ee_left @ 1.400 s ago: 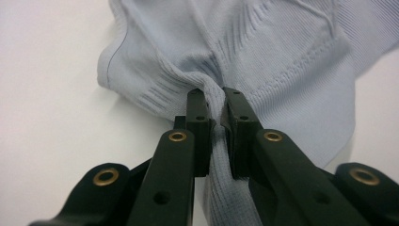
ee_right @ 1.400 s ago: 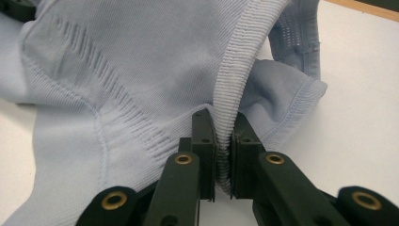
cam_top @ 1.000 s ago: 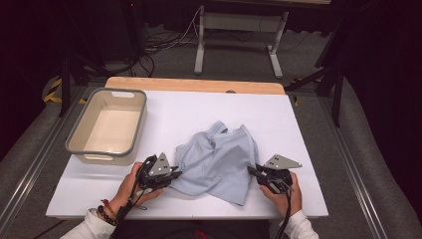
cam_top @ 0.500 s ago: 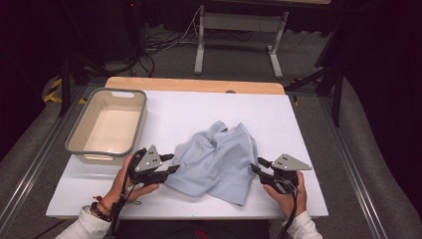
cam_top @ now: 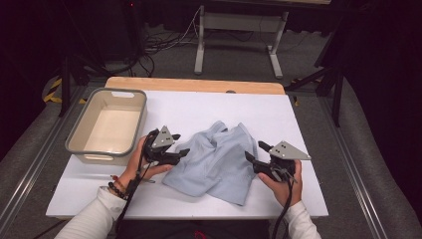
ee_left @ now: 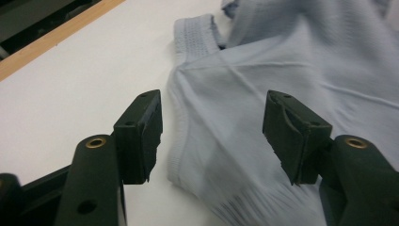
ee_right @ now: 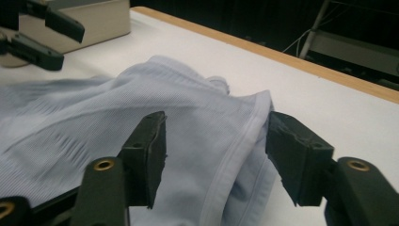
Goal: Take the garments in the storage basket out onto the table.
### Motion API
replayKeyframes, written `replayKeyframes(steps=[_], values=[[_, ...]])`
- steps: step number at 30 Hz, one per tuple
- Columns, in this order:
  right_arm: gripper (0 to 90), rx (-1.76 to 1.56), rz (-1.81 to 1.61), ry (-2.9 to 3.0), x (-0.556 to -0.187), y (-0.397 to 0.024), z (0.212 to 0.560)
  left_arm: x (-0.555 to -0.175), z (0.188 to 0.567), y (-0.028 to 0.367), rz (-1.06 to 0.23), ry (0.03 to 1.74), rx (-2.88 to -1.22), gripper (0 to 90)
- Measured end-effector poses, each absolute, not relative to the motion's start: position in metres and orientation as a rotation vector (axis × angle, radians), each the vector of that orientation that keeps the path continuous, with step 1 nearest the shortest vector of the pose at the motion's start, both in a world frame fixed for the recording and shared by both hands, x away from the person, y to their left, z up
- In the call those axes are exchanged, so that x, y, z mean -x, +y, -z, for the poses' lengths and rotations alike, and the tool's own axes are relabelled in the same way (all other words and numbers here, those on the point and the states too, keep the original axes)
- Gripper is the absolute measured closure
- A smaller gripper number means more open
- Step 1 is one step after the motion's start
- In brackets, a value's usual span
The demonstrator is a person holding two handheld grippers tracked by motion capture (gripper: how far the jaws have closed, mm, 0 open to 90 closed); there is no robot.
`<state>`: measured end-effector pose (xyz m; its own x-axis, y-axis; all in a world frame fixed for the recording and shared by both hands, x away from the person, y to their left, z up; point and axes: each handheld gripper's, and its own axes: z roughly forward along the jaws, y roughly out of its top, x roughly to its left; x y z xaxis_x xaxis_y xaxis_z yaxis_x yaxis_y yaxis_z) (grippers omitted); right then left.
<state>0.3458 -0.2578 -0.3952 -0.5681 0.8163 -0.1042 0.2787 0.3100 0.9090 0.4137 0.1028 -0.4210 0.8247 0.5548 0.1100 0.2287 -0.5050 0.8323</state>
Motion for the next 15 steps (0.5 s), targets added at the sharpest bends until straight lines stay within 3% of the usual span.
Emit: replayKeyframes(steps=[7,11,12,15], values=[[35.2,-1.072,-1.219,2.036,-0.378,-0.252,0.402,-0.443,0.44,0.091,-0.364,0.656,-2.172,35.0],[33.9,-1.11,-1.149,2.142,-0.391,-0.251,0.419,-0.445,0.448,0.084,-0.349,0.643,-2.215,42.0],[36.4,-1.114,-1.145,2.161,-0.392,-0.251,0.422,-0.446,0.45,0.083,-0.334,0.643,-2.22,45.5],[55.4,-1.084,-1.137,2.231,-0.392,-0.254,0.431,-0.447,0.455,0.081,-0.319,0.641,-2.236,56.4]])
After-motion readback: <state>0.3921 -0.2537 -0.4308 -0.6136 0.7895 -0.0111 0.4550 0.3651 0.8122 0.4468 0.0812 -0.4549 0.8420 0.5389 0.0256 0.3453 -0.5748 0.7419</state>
